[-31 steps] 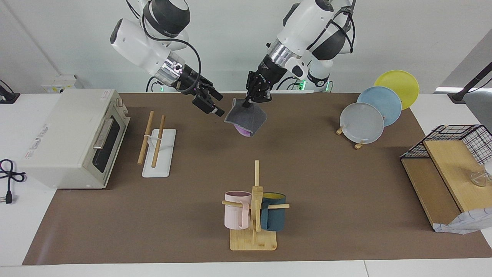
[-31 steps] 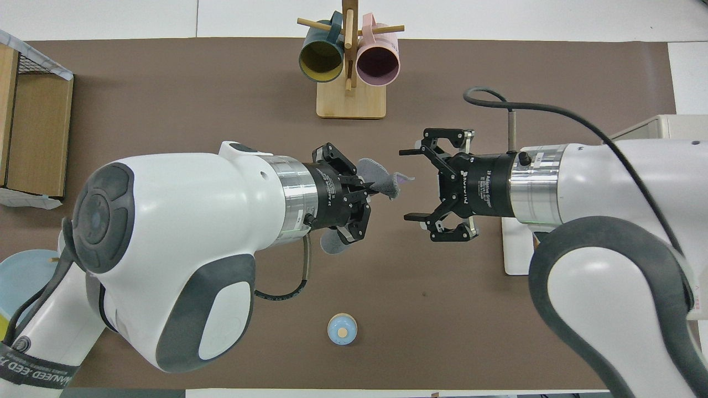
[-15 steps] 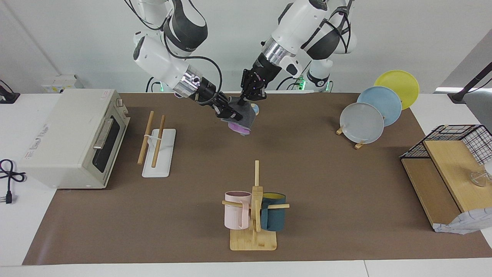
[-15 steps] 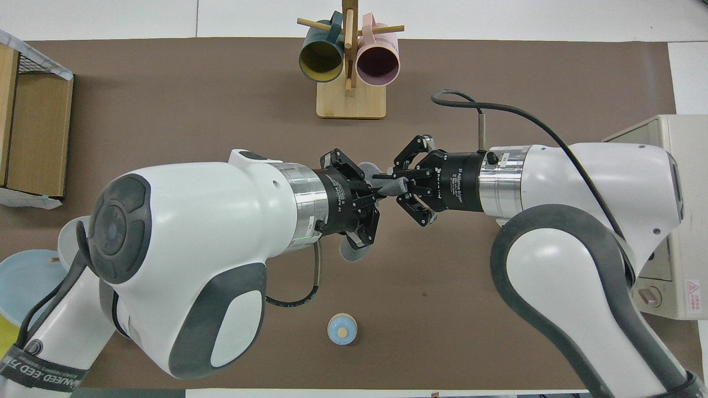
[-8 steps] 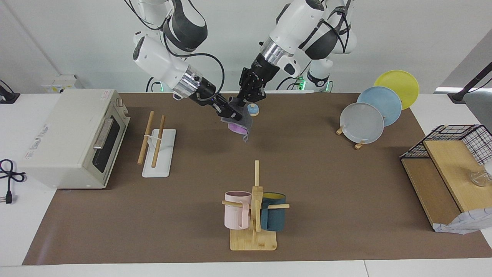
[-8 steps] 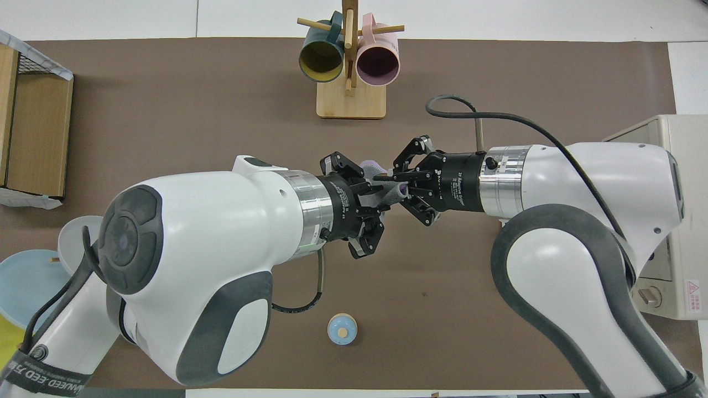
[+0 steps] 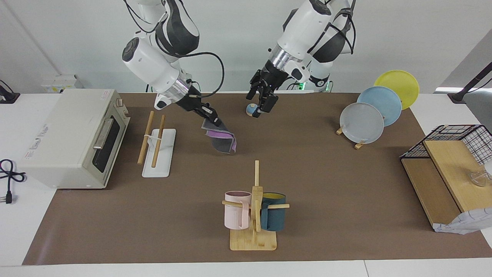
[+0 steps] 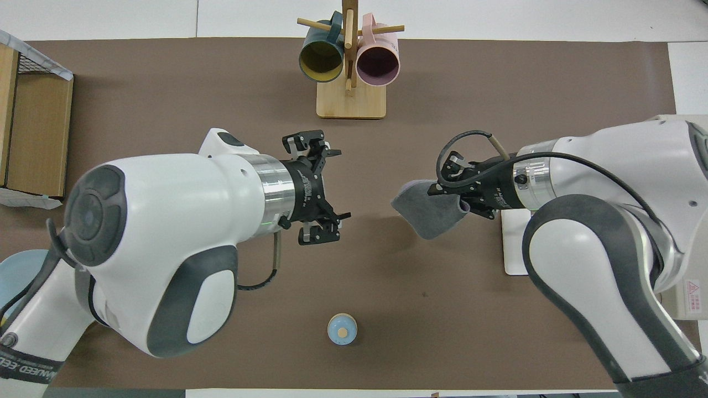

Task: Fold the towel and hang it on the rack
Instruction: 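Carry the towel with the right gripper while the left gripper withdraws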

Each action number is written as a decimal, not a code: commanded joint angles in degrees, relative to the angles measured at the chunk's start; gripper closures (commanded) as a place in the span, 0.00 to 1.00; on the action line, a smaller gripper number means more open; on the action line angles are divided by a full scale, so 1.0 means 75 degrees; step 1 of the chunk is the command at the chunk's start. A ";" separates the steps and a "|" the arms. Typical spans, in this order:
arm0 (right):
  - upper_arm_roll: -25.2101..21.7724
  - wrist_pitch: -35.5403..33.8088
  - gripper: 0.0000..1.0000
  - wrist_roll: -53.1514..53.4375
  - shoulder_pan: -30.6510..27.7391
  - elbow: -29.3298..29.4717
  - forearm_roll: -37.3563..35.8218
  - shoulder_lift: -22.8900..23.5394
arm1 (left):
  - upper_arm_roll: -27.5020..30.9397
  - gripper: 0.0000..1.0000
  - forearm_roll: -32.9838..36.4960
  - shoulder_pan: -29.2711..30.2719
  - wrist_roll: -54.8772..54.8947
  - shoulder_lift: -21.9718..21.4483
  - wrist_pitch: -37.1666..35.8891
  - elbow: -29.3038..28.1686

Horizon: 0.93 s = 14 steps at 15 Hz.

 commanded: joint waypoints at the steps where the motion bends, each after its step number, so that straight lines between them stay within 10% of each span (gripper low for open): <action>1: 0.0045 -0.0079 1.00 -0.0659 -0.0553 -0.0622 -0.0283 -0.0350 | -0.0015 0.00 0.0031 0.0850 0.2188 -0.0352 -0.0728 -0.0266; 14: 0.0045 -0.0278 1.00 -0.5171 -0.2277 -0.0624 -0.3306 -0.0280 | 0.0044 0.00 0.1539 0.2692 0.9035 -0.0293 -0.1643 -0.0125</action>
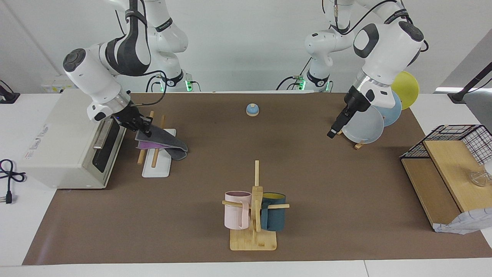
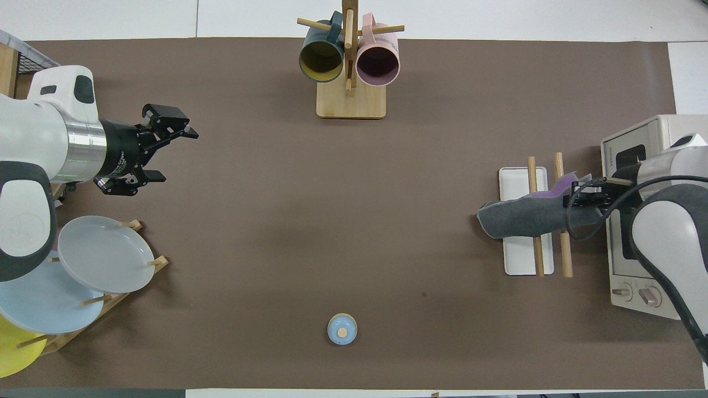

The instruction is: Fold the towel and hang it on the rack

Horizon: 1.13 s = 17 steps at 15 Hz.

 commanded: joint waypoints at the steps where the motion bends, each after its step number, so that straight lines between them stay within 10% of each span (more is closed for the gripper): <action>1: 0.0090 0.0044 1.00 -0.0459 -0.0106 0.0039 -0.0482 -0.0084 | 0.0024 0.00 0.0718 0.0211 0.1335 -0.0155 -0.0388 0.0058; 10: 0.0090 0.0196 1.00 -0.0917 -0.0434 0.0028 -0.1057 -0.0049 | 0.2600 0.00 0.1858 -0.1743 0.5123 0.0022 -0.3317 0.1640; 17: 0.0090 0.0091 1.00 -0.0905 -0.0469 -0.0042 -0.1080 -0.0084 | 0.2602 0.00 0.1928 -0.1839 0.5313 0.0033 -0.4070 0.2051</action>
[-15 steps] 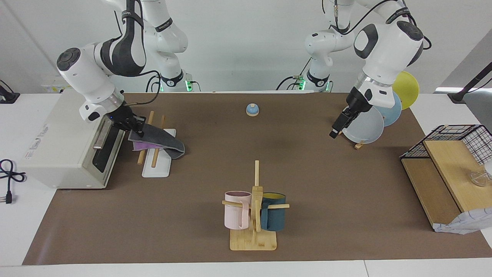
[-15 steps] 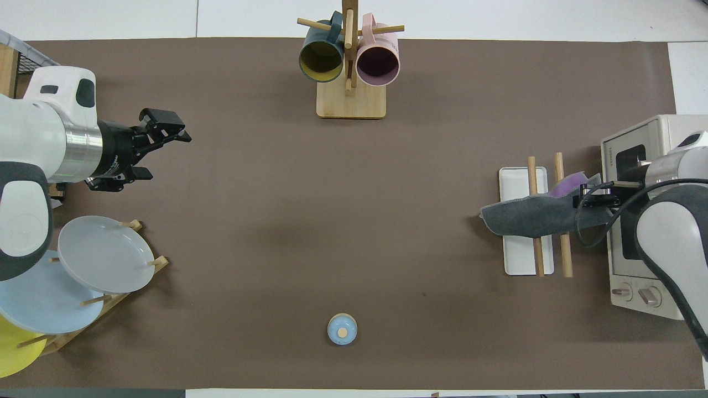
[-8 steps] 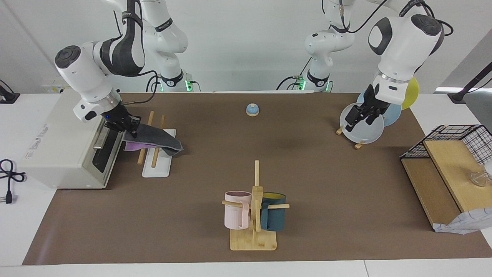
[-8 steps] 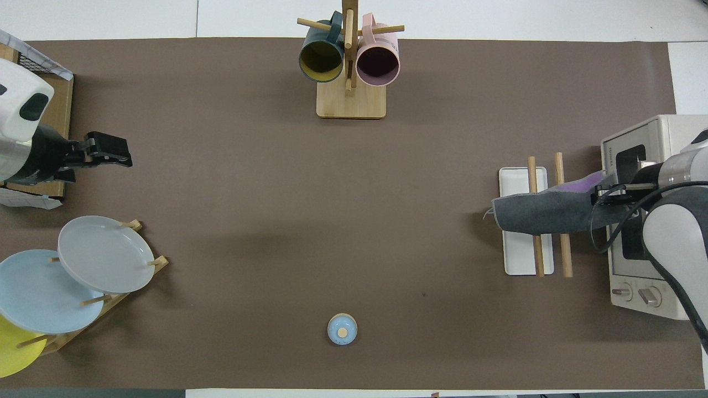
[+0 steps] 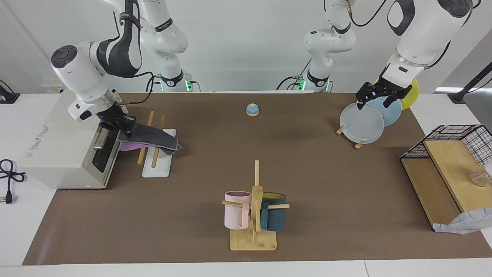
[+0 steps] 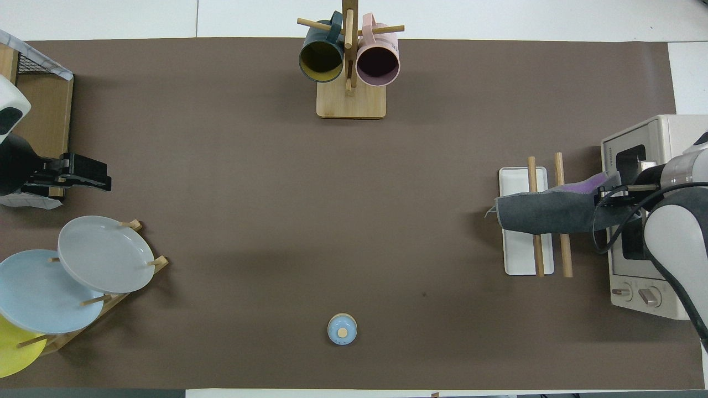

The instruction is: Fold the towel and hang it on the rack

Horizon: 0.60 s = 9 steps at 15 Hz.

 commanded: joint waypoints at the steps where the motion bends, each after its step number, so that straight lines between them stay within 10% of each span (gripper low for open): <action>1: 0.0088 -0.0039 0.89 -0.0155 -0.0163 -0.0085 -0.0105 -0.0084 | 0.0093 0.00 0.0199 -0.0155 0.0096 0.0040 -0.0314 0.0264; 4: 0.0088 -0.0086 0.06 -0.0202 -0.0163 -0.0061 -0.0105 -0.0084 | 0.0093 0.00 0.0187 -0.0155 0.0096 0.0017 -0.0279 0.0240; 9: 0.0076 -0.0354 0.00 -0.0495 -0.0163 0.0183 -0.0105 -0.0073 | 0.0081 0.00 0.0187 -0.0167 0.0096 0.0029 -0.0338 0.0252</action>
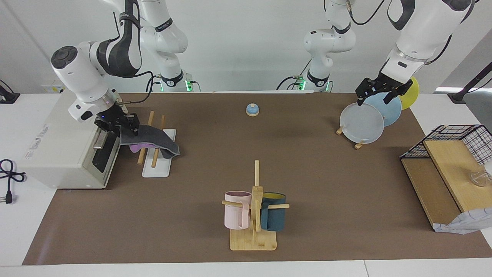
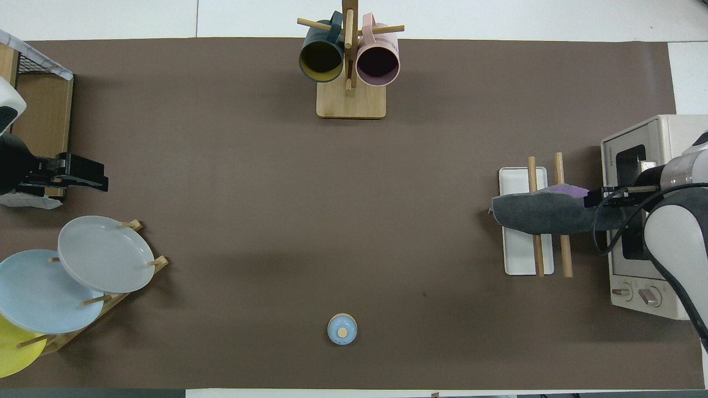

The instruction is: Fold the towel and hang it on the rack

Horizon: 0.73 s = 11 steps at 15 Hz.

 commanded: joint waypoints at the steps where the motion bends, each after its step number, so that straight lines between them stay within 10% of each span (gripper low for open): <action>1: 0.0077 -0.0502 0.00 -0.0220 -0.0147 0.0419 -0.0157 -0.0049 | 0.0082 0.00 0.0156 -0.0178 0.0076 0.0028 -0.0267 0.0130; 11: 0.0159 -0.3839 0.00 -0.0091 0.0812 0.4388 -0.1164 0.0945 | 0.0071 0.00 0.0156 -0.0225 0.0064 0.0017 -0.0280 0.0118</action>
